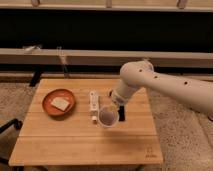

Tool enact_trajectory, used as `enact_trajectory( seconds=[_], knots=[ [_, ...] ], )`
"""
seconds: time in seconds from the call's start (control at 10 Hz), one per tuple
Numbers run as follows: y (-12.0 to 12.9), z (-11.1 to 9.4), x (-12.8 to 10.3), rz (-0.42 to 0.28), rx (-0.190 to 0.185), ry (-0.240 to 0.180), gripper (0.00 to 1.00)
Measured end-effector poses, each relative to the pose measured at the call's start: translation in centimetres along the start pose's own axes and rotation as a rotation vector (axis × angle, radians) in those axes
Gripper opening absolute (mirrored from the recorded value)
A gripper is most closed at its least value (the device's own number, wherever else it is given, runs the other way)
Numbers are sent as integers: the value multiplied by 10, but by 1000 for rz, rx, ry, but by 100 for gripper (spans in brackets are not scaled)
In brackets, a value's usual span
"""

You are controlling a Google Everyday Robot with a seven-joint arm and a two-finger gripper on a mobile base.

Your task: Pick up the ceramic cup

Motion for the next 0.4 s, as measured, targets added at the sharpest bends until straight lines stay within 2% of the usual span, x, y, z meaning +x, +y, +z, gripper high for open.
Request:
enact_trajectory(
  seconds=[0.4],
  knots=[
    [1, -1, -3, -17, -7, 3, 0]
  ],
)
